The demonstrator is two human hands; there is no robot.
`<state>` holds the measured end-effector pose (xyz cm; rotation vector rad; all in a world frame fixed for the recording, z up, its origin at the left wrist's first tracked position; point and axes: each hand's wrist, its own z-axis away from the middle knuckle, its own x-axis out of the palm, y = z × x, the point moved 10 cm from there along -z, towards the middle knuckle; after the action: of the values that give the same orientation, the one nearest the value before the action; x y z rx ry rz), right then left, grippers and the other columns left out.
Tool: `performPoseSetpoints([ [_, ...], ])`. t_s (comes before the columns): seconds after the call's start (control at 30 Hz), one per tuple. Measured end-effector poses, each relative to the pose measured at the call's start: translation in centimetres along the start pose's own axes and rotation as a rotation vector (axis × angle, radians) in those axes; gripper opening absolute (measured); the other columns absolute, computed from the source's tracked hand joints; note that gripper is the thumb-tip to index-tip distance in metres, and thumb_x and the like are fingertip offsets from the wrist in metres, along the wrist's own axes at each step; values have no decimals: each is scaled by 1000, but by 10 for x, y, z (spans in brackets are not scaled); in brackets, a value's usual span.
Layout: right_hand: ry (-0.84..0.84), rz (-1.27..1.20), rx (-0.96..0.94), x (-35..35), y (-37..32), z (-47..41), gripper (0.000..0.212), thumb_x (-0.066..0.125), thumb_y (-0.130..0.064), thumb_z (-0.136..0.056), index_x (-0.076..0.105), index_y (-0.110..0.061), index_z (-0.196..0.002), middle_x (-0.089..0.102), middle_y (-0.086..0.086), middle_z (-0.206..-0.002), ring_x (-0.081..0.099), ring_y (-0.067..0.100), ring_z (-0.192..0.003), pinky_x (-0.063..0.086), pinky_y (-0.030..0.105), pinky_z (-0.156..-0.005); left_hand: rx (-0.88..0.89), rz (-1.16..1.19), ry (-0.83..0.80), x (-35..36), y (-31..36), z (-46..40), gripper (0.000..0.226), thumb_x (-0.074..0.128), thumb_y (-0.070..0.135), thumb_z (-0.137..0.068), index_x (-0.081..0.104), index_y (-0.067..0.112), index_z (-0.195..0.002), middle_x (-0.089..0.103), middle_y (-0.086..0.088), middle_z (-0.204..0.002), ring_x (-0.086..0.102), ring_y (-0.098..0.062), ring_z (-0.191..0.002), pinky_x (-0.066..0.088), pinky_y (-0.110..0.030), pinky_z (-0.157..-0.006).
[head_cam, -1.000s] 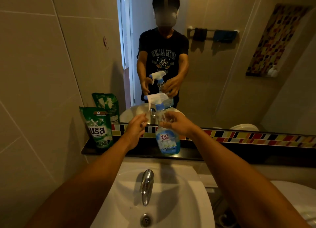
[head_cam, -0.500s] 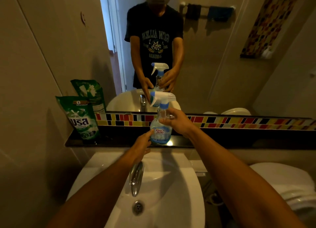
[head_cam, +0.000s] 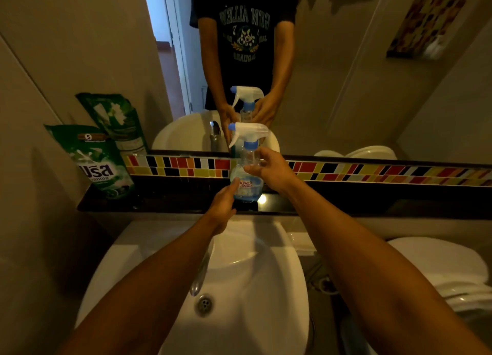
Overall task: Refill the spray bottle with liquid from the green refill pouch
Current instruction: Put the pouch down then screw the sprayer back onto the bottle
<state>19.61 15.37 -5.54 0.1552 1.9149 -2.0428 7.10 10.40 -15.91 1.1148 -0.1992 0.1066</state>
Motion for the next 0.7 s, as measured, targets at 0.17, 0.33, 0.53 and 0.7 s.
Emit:
performPoseSetpoints([
  [0.17,3,-15,-26,-1,10,-7,38,71,-6,-95,59,-14,-130,68,2,-124,67,16,-113,59,33,-90,-10,-3,39,0,1,-14,57,43,58,-100,46,25,-145,48,-5,-152,39,-27,-143,29,-51,-114],
  [0.33,-6,-26,-27,-2,15,-11,40,70,-7,-96,58,-14,-133,68,1,-125,66,13,-113,59,31,-90,-38,-15,85,-2,2,-21,57,44,59,-99,48,22,-143,51,-6,-148,45,-27,-138,35,-48,-107],
  [0.53,-19,-39,-31,0,17,-13,45,68,-8,-98,54,-13,-140,65,4,-135,64,9,-112,59,27,-88,-40,-43,116,-7,3,-27,37,45,59,-99,53,29,-120,60,1,-120,54,-19,-111,40,-44,-96],
  [0.7,3,-84,-66,-1,20,-11,69,72,-7,-94,42,-19,-154,56,-1,-146,59,10,-123,57,24,-89,-2,-79,122,-7,9,-23,29,45,56,-101,58,29,-100,63,8,-99,57,-12,-93,42,-38,-85],
])
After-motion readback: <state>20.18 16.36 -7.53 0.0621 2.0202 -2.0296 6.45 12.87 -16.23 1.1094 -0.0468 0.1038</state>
